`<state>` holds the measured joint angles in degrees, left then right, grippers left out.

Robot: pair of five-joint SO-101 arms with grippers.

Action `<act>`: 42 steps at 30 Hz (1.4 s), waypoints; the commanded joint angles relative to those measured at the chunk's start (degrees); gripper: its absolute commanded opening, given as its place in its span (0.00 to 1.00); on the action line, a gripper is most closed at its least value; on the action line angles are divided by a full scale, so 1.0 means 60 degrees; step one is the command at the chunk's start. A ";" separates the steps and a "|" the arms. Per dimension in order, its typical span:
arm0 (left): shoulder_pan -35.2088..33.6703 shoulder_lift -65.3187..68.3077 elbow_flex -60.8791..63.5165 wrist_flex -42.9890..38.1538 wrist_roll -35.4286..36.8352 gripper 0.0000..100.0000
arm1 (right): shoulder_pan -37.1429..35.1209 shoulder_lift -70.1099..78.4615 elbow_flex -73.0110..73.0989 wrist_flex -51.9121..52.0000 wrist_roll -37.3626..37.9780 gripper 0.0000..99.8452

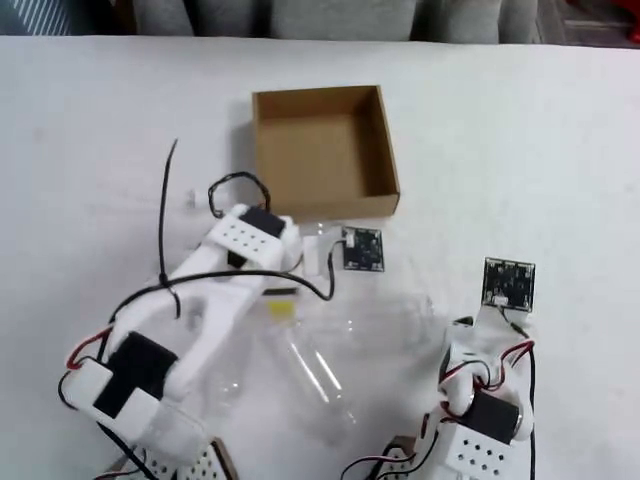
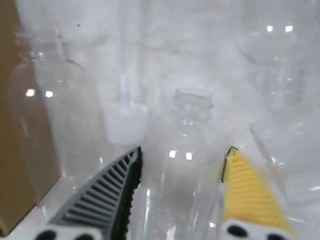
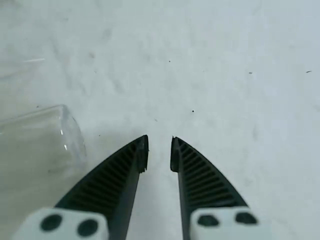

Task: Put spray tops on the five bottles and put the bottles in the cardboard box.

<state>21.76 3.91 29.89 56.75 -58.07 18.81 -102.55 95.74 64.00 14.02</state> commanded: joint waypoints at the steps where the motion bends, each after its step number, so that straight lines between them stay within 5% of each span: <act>1: 0.0095 0.0007 -0.0132 -0.0396 0.0059 0.13 | -0.0081 -0.0066 0.0176 -0.0081 0.0103 0.06; 9: 0.0242 -0.0066 -0.0088 -0.0103 0.0073 0.04 | -0.0081 -0.0066 0.0176 -0.0081 0.0103 0.06; 22: 0.1311 -0.0066 -0.2418 0.3780 0.0147 0.04 | -0.0095 -0.0066 0.0176 -0.0095 0.0103 0.06; 33: 0.0725 -0.0081 -0.4952 0.5788 0.2652 0.04 | -0.0388 -0.0066 0.0176 -0.0081 0.0103 0.06; 42: -0.0535 -0.1326 -0.4733 0.6051 0.4117 0.04 | -0.0374 -0.0066 0.0176 -0.0081 0.0103 0.06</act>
<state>22.90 3.30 1.85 92.53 -37.05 16.97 -102.55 95.74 64.00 14.02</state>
